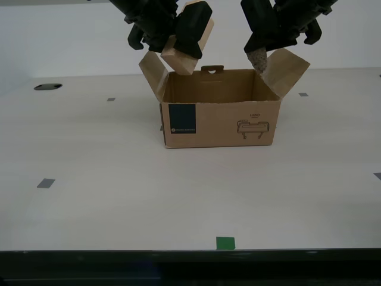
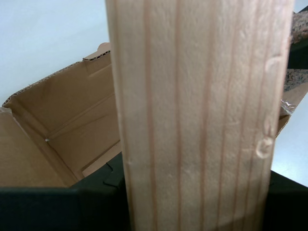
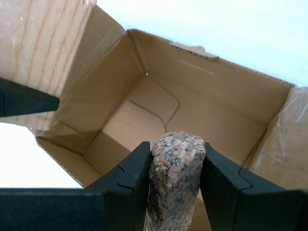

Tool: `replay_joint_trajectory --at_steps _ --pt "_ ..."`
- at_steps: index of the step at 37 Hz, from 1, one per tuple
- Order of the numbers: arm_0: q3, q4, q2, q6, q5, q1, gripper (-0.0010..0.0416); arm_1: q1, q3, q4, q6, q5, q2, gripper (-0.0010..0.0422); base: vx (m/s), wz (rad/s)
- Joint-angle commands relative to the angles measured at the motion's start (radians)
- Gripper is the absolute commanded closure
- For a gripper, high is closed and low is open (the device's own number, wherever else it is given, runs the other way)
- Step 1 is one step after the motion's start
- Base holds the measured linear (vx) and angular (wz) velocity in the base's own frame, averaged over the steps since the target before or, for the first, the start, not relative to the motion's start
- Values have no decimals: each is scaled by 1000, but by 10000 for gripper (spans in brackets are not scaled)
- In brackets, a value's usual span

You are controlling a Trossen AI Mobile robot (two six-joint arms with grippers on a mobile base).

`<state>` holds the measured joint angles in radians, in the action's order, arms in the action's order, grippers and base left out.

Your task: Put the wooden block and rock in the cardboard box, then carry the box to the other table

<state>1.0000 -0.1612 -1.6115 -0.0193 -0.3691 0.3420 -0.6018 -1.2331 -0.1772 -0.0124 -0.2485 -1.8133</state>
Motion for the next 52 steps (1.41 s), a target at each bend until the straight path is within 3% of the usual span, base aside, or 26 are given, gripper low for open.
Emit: replay_joint_trajectory --at_steps 1,10,14,19,31,37,52 --pt "1 -3 1 0 0 0 403 -1 -1 4 0 -7 0 281 0 0" --pt "1 -4 1 0 0 0 401 -1 -1 3 0 -7 0 239 0 0" --pt "1 -5 1 2 0 0 374 -1 -1 3 -1 -7 0 229 0 0" --pt "1 -7 1 52 1 0 300 -1 -1 2 -3 -7 0 220 0 0" --pt "1 -7 1 56 0 2 85 -1 -1 -1 -6 -6 0 194 0 0" --pt "1 -7 1 73 0 2 17 -1 -1 -1 -8 -6 0 175 0 0" --pt "43 -14 2 95 0 2 18 0 -65 -103 -45 -6 1 160 0 0"
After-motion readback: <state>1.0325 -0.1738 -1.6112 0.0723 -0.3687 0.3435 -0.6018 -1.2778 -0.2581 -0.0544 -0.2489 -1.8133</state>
